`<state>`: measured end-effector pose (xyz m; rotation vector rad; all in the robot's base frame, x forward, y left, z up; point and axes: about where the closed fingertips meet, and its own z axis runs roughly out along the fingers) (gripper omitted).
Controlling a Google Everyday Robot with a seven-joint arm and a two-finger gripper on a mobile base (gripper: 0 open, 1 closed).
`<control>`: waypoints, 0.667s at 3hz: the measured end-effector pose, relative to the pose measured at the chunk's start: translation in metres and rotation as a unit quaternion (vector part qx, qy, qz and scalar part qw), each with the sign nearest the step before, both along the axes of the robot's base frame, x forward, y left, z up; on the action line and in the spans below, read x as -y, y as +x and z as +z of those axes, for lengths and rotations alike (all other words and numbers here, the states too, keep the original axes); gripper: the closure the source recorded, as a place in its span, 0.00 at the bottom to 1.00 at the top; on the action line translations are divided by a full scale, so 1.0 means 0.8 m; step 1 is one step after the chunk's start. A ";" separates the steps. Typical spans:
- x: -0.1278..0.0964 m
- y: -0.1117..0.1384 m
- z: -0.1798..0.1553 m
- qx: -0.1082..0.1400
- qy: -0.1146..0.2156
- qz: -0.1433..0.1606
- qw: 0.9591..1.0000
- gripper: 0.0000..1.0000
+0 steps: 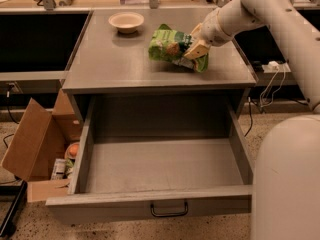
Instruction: Pick green rice chip bag from top drawer and place on counter
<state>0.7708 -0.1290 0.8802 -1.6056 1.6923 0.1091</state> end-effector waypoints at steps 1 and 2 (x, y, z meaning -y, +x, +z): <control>0.002 0.015 -0.015 -0.010 -0.003 0.003 1.000 0.39; 0.004 0.021 -0.020 -0.013 -0.003 0.006 1.000 0.16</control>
Offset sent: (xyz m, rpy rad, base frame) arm 0.0434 -0.0194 -0.0261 -0.0071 0.0308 0.0166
